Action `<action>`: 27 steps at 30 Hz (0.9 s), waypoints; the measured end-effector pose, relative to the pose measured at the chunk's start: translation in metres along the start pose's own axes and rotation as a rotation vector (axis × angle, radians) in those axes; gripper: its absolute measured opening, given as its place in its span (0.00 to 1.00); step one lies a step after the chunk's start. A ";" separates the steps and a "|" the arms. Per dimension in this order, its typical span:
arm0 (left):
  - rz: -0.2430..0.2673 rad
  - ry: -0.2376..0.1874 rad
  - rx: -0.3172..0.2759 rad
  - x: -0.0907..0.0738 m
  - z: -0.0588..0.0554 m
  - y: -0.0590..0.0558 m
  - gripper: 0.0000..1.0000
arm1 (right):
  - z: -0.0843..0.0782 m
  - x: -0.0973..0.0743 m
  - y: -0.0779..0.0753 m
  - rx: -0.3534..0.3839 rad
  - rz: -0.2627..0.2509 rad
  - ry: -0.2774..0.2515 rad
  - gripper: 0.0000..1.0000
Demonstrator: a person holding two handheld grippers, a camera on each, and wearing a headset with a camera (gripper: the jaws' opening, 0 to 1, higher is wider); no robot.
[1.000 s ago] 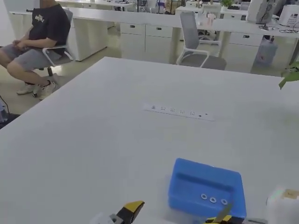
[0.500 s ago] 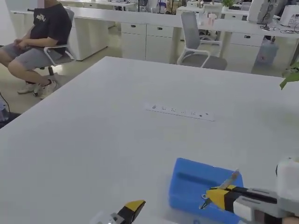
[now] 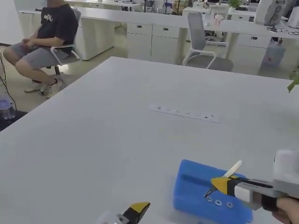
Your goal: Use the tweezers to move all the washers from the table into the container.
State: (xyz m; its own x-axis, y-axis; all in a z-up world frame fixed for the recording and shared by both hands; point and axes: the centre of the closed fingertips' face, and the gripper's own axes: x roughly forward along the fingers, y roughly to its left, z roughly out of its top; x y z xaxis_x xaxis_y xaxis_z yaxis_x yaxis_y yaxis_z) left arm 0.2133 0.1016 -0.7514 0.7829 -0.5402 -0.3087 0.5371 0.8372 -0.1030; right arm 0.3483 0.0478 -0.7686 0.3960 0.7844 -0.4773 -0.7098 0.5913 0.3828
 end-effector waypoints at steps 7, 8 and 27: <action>0.001 -0.001 0.005 0.000 0.001 0.000 0.78 | -0.007 0.016 -0.010 -0.027 -0.019 0.054 0.03; 0.001 -0.001 0.005 0.000 0.001 0.000 0.78 | -0.008 0.017 -0.013 -0.027 -0.021 0.060 0.03; 0.001 0.002 0.007 -0.001 0.000 -0.001 0.77 | -0.013 0.040 -0.030 -0.086 -0.085 0.127 0.04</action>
State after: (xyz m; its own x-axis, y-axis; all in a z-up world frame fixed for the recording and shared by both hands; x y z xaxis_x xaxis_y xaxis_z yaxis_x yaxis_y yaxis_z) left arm 0.2119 0.1013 -0.7506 0.7829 -0.5392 -0.3105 0.5385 0.8371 -0.0962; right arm 0.3781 0.0589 -0.8099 0.3838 0.6991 -0.6032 -0.7263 0.6320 0.2703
